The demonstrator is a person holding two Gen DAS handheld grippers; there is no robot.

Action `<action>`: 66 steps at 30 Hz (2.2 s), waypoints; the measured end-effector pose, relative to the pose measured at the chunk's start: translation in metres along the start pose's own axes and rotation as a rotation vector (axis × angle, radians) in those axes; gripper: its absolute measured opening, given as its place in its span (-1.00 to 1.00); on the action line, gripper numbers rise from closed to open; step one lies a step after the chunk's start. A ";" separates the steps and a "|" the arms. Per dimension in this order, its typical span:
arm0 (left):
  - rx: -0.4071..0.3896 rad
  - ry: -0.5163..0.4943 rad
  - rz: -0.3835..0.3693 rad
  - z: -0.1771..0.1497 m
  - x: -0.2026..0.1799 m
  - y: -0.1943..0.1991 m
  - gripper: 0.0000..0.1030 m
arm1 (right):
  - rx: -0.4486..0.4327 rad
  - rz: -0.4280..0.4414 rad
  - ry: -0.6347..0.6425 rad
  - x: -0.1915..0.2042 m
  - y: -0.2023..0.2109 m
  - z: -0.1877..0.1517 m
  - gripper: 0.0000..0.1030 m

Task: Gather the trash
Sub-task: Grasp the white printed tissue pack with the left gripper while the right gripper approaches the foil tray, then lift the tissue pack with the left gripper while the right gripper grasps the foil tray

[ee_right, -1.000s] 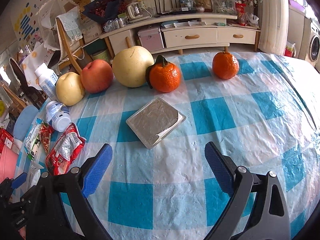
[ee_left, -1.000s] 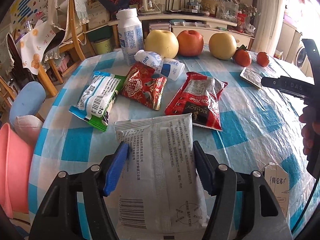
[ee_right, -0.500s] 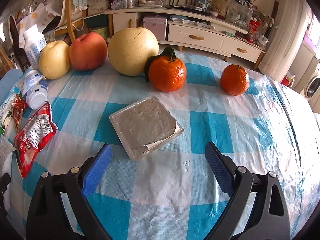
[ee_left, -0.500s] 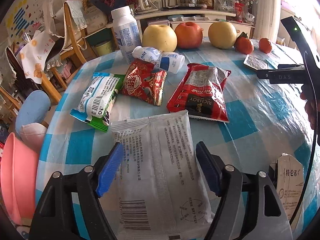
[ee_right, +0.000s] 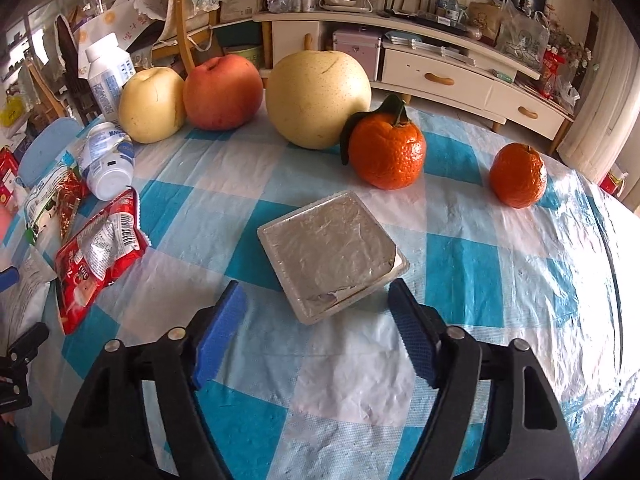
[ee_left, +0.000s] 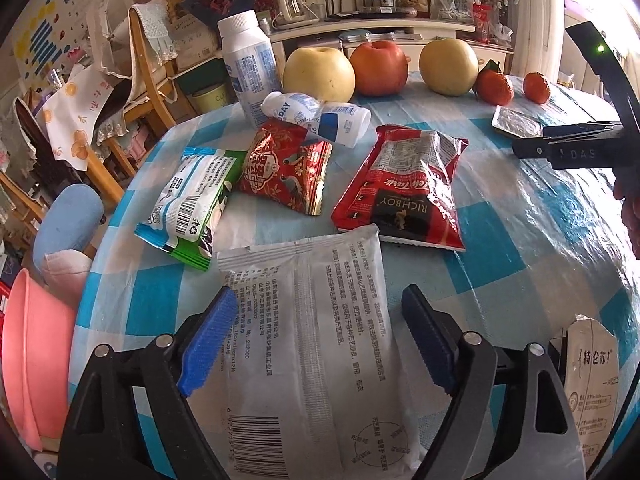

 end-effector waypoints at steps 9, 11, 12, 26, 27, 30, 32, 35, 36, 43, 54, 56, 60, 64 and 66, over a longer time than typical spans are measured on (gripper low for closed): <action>-0.036 -0.068 0.000 0.002 -0.013 0.005 0.04 | 0.003 0.032 0.013 0.016 0.008 -0.001 -0.91; -0.036 -0.055 -0.010 0.002 -0.011 0.005 0.00 | 0.004 0.043 0.001 0.017 0.010 -0.002 -0.94; -0.036 -0.046 -0.016 0.003 -0.009 0.006 -0.01 | 0.004 0.050 -0.004 0.017 0.011 -0.003 -0.95; -0.039 0.100 -0.155 0.007 0.012 0.019 -0.36 | -0.056 0.077 -0.003 0.023 0.030 0.003 -0.68; -0.038 0.102 -0.158 0.007 0.013 0.019 -0.35 | -0.061 0.076 -0.010 0.019 0.029 0.004 -0.08; -0.017 0.119 -0.179 0.005 0.019 0.019 0.04 | -0.089 0.065 -0.021 0.007 0.027 0.008 0.63; -0.018 0.098 -0.140 0.003 0.021 0.019 0.63 | -0.091 0.043 -0.005 0.002 0.023 0.010 0.64; 0.015 0.055 -0.131 0.000 0.018 0.014 0.71 | -0.063 0.027 0.045 -0.001 0.010 0.010 0.75; 0.030 0.047 -0.123 -0.003 0.016 0.011 0.72 | -0.059 0.018 0.070 0.000 0.005 0.009 0.76; 0.052 -0.004 -0.053 -0.007 0.008 0.004 0.76 | -0.045 0.053 0.158 0.012 -0.021 0.015 0.81; -0.003 -0.048 -0.034 -0.004 0.000 0.012 0.10 | -0.042 0.113 0.100 0.025 -0.016 0.014 0.26; -0.008 -0.033 -0.050 -0.004 0.002 0.014 0.04 | -0.043 0.118 0.097 0.030 -0.013 0.012 0.26; -0.016 0.021 -0.090 -0.002 0.010 0.019 -0.03 | -0.054 0.107 0.124 0.048 0.000 0.008 0.26; -0.019 0.062 -0.112 -0.002 0.019 0.022 -0.08 | -0.081 0.119 0.113 0.058 0.022 0.009 0.26; -0.015 0.099 -0.141 -0.002 0.025 0.023 -0.22 | -0.099 0.128 0.097 0.062 0.035 0.010 0.26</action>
Point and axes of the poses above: each gripper's, at about its wrist camera, not at the fingertips, and y roughly against the way its jaws point, x to its left, z to its top, the point moved 2 cm from there along -y, roughly the way its jaws point, and after that the axes turned 14 degrees about -x, right-handed, at the moved point
